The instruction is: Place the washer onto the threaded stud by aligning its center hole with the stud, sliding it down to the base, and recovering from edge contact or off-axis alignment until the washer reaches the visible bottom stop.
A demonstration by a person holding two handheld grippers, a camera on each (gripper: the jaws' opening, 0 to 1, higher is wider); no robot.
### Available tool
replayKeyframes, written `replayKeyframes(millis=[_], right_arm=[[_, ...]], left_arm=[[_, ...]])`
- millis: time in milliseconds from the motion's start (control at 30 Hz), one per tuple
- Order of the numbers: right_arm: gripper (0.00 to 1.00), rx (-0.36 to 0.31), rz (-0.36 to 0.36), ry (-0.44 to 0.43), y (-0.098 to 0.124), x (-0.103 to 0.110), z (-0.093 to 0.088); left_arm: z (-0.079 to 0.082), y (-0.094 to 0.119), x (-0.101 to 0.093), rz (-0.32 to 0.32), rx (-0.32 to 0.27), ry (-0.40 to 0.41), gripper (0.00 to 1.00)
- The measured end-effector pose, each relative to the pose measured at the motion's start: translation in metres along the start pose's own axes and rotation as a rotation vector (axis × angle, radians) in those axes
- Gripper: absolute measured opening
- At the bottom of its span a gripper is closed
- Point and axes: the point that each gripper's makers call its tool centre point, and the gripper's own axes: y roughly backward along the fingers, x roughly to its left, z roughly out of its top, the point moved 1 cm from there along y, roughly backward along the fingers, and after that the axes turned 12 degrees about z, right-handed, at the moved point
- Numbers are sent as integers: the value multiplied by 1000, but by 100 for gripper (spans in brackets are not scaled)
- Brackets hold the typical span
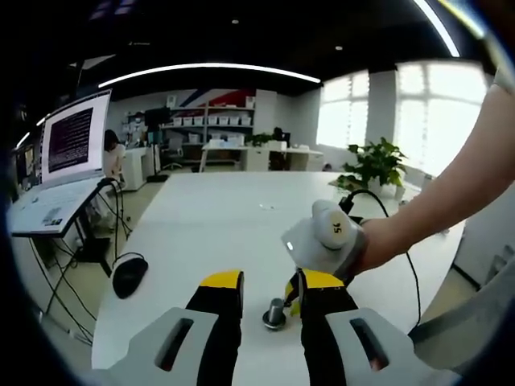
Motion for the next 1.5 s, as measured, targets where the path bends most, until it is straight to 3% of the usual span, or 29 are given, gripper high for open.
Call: replayKeyframes(millis=[200,267,300,533,633,667,733,800,867,967,1100,1500], right_arm=[[15,-1,4,-7,0,2,1],[10,10,10,-12,-2,4,1],[7,57,-8,4,1,1,-4],[6,92,-7,-64,-2,1,0],[4,136,-32,-43,-3,2,0],[4,154,-74,2,-2,1,0],[4,96,-110,-10,-4,2,4],[4,64,-89,-79,-1,10,0],[4,75,-88,-81,1,9,-5],[4,45,-79,-151,3,10,-9],[3,30,-86,-152,8,12,-17],[3,-98,-133,-199,60,13,-18]], left_arm=[[0,0,1,3,-1,7,26],[0,0,2,3,-1,8,26],[0,0,2,3,-2,9,26],[0,1,0,-1,1,5,26],[0,0,-1,-3,0,2,25],[0,0,-1,-4,0,0,25],[-1,0,-1,-4,6,1,25],[-2,0,-1,-5,9,8,25],[-3,-1,0,-2,13,6,25],[-2,-1,4,8,12,24,25],[-4,-1,4,12,15,23,25],[7,1,3,12,-33,22,26]])
